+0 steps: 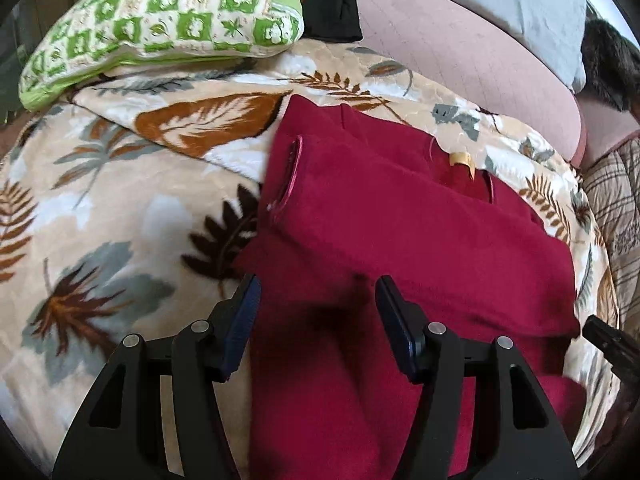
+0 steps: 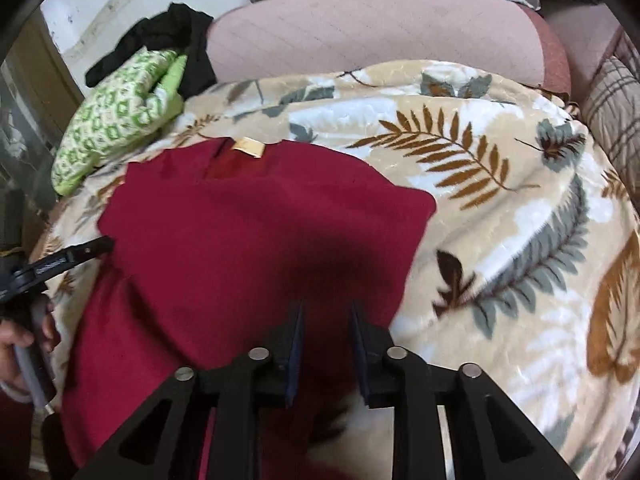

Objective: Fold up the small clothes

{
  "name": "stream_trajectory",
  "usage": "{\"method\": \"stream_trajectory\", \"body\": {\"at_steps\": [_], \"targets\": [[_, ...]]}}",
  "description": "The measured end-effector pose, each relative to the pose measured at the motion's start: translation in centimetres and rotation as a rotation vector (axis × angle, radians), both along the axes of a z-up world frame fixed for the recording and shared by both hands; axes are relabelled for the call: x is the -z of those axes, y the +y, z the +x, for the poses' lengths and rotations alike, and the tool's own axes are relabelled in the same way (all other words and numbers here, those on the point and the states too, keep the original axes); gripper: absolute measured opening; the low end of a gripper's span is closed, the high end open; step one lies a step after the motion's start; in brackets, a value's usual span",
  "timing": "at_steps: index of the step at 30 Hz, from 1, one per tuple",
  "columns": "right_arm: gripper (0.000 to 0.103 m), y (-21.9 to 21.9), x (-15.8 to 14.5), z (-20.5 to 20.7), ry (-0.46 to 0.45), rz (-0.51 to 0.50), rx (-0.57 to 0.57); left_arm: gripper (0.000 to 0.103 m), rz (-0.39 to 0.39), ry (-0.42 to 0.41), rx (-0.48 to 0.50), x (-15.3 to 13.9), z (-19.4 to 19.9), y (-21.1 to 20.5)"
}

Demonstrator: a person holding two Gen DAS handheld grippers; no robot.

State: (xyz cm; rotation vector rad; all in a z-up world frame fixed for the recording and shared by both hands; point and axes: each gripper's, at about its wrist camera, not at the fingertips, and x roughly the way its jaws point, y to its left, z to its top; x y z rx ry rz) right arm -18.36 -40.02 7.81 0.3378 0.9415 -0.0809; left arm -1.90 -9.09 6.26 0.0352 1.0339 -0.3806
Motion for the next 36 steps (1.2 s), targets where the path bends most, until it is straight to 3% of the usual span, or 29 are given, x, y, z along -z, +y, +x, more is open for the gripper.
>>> {"method": "stream_trajectory", "body": {"at_steps": [3,12,21,29,36], "targets": [[0.043,0.4,-0.3,-1.8,-0.008,0.035,0.013,0.06,0.02,-0.002,0.009,-0.6,-1.9,0.6],[0.044,2.5,0.1,-7.1,0.035,0.028,0.04,0.06,0.016,-0.008,0.038,-2.6,-7.7,2.6],[0.046,3.9,0.0,-10.8,0.049,0.059,0.038,0.06,-0.002,0.024,0.044,-2.9,-12.4,4.3],[0.046,10.9,-1.0,-11.9,0.013,0.059,-0.179,0.06,-0.051,0.112,0.038,-1.9,-14.7,7.1],[0.046,20.6,-0.9,-12.2,-0.046,0.053,-0.496,0.067,-0.132,0.227,-0.012,-0.5,-15.8,10.6]]}}
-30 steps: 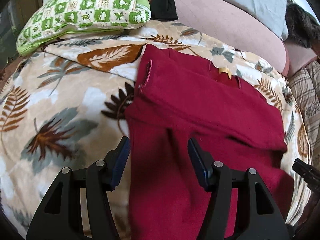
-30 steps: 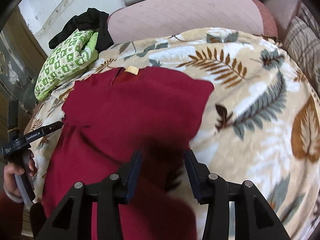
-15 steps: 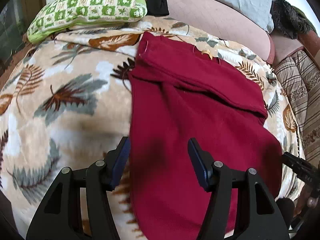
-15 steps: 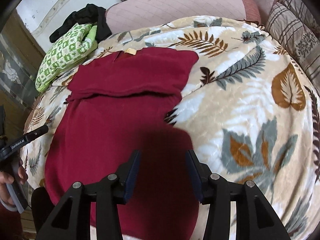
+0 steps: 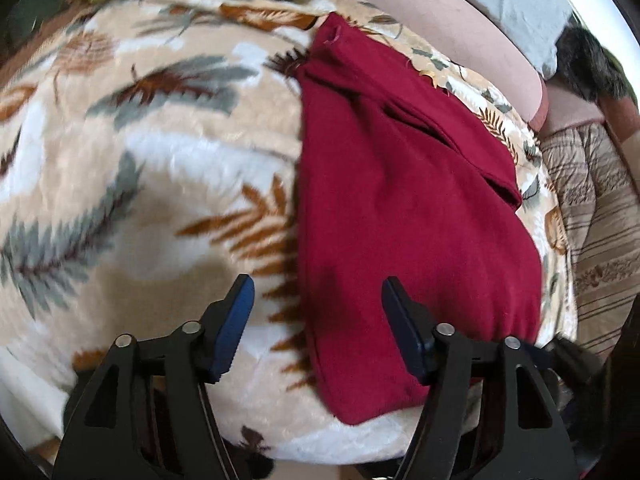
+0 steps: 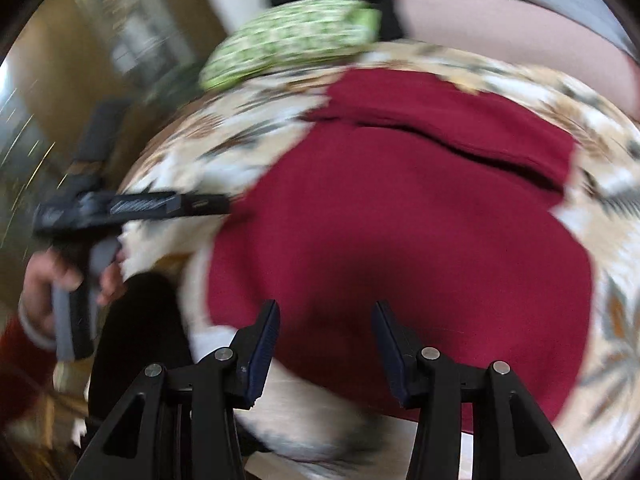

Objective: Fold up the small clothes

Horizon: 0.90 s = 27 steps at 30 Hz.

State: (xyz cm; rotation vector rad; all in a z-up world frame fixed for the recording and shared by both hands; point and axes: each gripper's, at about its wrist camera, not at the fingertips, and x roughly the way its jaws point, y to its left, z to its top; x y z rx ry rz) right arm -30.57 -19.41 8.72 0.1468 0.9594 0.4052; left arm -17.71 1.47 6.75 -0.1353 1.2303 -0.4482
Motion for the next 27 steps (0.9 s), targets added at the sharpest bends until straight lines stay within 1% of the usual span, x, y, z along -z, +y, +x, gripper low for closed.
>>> {"method": "stream_trajectory", "body": {"at_steps": [4,5,8,9,11,12,13,14,15,16,17,18,19,21,22,23,25,26,27], "targets": [[0.049,4.8,0.7,-0.1,-0.043,-0.056,-0.146,0.067,-0.048,0.06,0.003,0.8,-0.7,0.5],[0.051,6.0,1.2,-0.3,-0.051,-0.096,-0.186,0.067,-0.051,0.066,0.009,1.0,-1.0,0.5],[0.052,7.7,2.6,-0.8,-0.063,-0.2,-0.255,0.067,-0.06,0.075,0.006,1.7,-1.3,0.5],[0.052,8.1,3.0,-0.8,-0.067,-0.226,-0.258,0.067,-0.063,0.082,0.006,1.9,-1.2,0.4],[0.053,8.5,4.3,-0.4,-0.087,-0.318,-0.245,0.067,-0.079,0.121,0.01,2.9,-1.1,-0.2],[0.053,8.5,5.2,0.3,-0.081,-0.355,-0.245,0.067,-0.09,0.129,0.01,3.1,-1.1,-0.4],[0.053,8.3,5.8,0.6,-0.069,-0.359,-0.242,0.068,-0.092,0.12,0.01,3.2,-1.2,-0.7],[0.052,8.2,5.9,0.8,-0.079,-0.336,-0.228,0.067,-0.095,0.103,0.022,3.0,-1.3,-1.0],[0.041,8.0,5.6,0.9,-0.089,-0.293,-0.212,0.066,-0.11,0.098,0.054,2.8,-1.3,-1.3],[0.028,7.9,5.2,1.1,-0.075,-0.232,-0.2,0.06,-0.128,0.102,0.083,2.6,-1.2,-1.6],[0.018,7.8,4.9,1.4,-0.055,-0.176,-0.186,0.049,-0.13,0.098,0.108,2.0,-1.1,-1.7],[0.016,8.1,4.6,1.6,-0.041,-0.132,-0.182,0.046,-0.119,0.081,0.119,1.4,-0.9,-1.5],[0.015,8.4,4.3,1.8,-0.031,-0.096,-0.191,0.046,-0.112,0.054,0.13,0.4,-0.7,-1.2],[0.014,9.2,3.3,2.1,-0.021,0.017,-0.212,0.046,-0.129,0.027,0.138,-1.3,-0.3,-0.1],[0.014,9.9,2.8,2.3,-0.03,0.054,-0.222,0.046,-0.132,0.017,0.141,-2.0,-0.2,0.4],[0.014,10.9,2.5,2.5,-0.041,0.063,-0.229,0.046,-0.122,0.007,0.14,-2.5,-0.1,0.9],[0.014,12.2,2.7,3.0,-0.042,0.068,-0.23,0.046,-0.083,0.008,0.122,-2.3,0.0,1.6],[0.014,12.8,3.5,3.5,-0.013,0.078,-0.214,0.046,-0.06,0.021,0.122,-1.6,-0.1,1.7],[0.017,12.9,4.2,3.9,0.013,0.079,-0.204,0.046,-0.042,0.031,0.124,-1.0,-0.3,1.6]]}}
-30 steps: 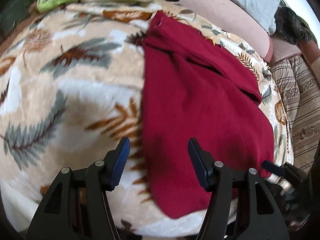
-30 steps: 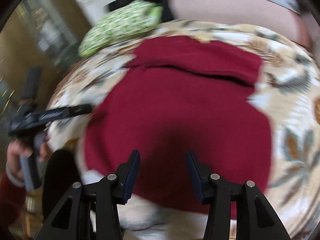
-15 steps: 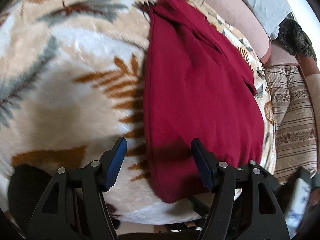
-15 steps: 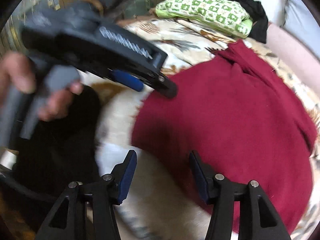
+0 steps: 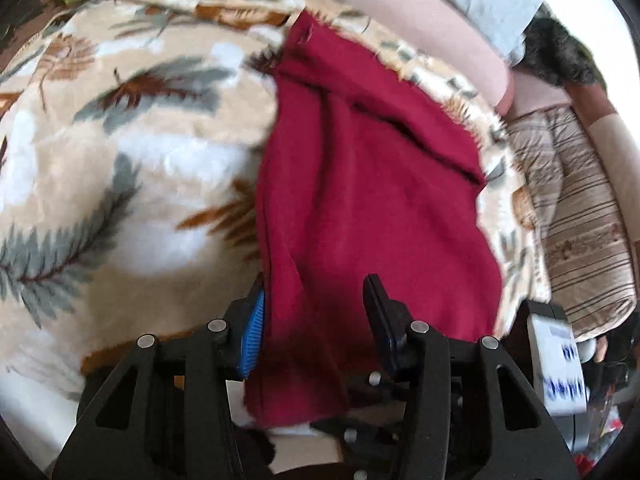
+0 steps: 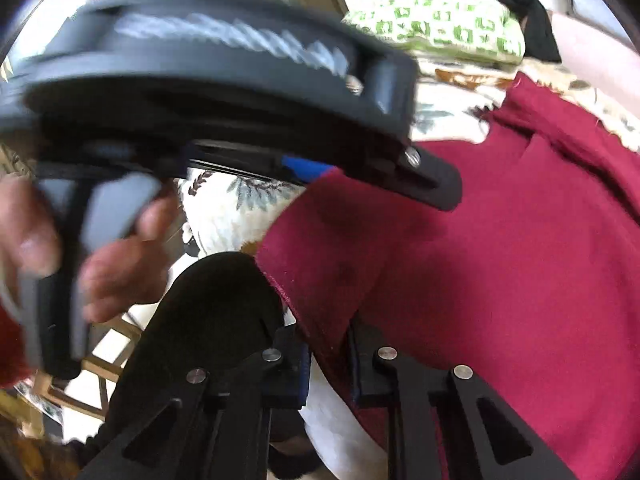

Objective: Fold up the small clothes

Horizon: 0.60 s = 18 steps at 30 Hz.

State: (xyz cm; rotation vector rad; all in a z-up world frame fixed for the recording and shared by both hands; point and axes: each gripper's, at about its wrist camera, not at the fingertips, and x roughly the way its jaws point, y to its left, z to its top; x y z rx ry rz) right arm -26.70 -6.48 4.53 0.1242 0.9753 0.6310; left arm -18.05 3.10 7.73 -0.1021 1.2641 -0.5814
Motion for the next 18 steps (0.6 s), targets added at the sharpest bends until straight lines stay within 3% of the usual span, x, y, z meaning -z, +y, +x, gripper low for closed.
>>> {"method": "stream_trajectory", "body": {"at_steps": [2,5,8,9,14,18], "targets": [[0.017,-0.2,1.2,0.3,0.063,-0.013,0.018,0.046,0.045,0.007,-0.009,1.3,-0.2,0.1],[0.021,-2.6,0.1,-1.6,0.08,0.044,0.025,0.046,0.064,-0.008,-0.028,1.8,-0.4,1.1],[0.05,-7.3,-2.5,-4.8,0.014,0.071,0.13,0.051,0.042,-0.001,-0.068,1.6,-0.3,2.3],[0.052,-9.3,-3.3,-5.8,-0.01,0.068,0.193,0.056,0.031,0.004,-0.08,1.5,-0.2,2.7],[0.054,-18.2,-2.8,-8.4,0.067,0.005,0.501,0.059,0.036,0.021,-0.083,1.9,-0.8,2.9],[0.054,-21.4,-0.4,-9.6,0.168,0.0,0.615,0.059,0.076,0.037,-0.072,2.7,-1.0,2.3]]}}
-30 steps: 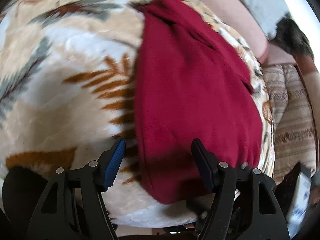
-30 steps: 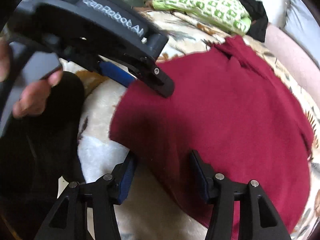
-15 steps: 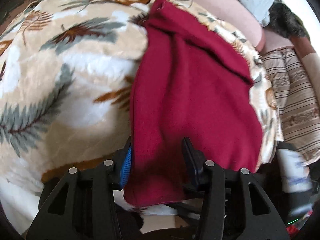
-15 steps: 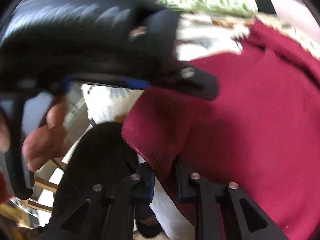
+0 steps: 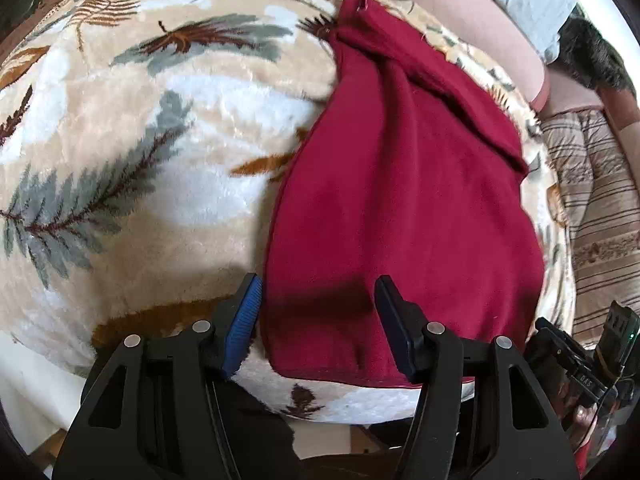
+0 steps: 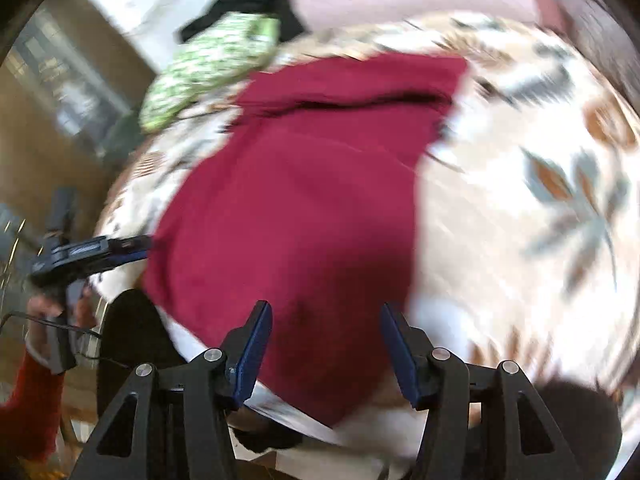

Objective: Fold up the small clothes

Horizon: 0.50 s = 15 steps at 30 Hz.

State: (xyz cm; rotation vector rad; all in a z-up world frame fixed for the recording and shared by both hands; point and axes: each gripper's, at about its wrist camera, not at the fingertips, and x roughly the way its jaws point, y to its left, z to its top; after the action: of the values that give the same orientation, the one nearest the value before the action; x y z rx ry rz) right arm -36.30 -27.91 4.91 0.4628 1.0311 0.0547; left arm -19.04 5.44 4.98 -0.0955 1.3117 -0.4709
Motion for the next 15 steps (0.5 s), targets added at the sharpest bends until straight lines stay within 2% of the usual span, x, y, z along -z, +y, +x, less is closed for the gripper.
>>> {"method": "stream_trajectory", "body": {"at_steps": [2,4,6,9,11,13,14,15], "targets": [[0.054,-0.6,1.0,-1.4,0.026,0.016,0.019,0.059,0.0,0.013,-0.013,0.4,0.2,0.0],[0.054,-0.1,1.9,-0.7,0.044,0.057,0.024,0.06,-0.011,0.032,-0.021,0.7,0.3,-0.2],[0.054,0.7,2.7,-0.9,0.049,0.1,0.011,0.069,-0.021,0.06,-0.011,1.3,0.4,-0.5],[0.054,1.4,3.2,-1.2,-0.006,0.095,0.021,0.075,-0.025,0.043,0.004,1.5,0.1,-1.0],[0.051,0.8,3.6,-1.4,-0.029,0.138,0.055,0.075,-0.026,0.036,0.012,1.6,0.0,-1.3],[0.026,0.5,3.6,-0.9,-0.02,0.153,0.068,0.042,0.0,0.021,0.013,1.5,0.0,-1.4],[0.009,0.2,3.7,-0.7,-0.012,0.191,0.06,0.007,0.015,0.015,0.019,1.4,0.1,-1.5],[0.009,-0.2,3.4,-1.1,-0.015,0.226,0.061,0.008,-0.033,0.037,0.024,1.2,0.2,-1.2]]}}
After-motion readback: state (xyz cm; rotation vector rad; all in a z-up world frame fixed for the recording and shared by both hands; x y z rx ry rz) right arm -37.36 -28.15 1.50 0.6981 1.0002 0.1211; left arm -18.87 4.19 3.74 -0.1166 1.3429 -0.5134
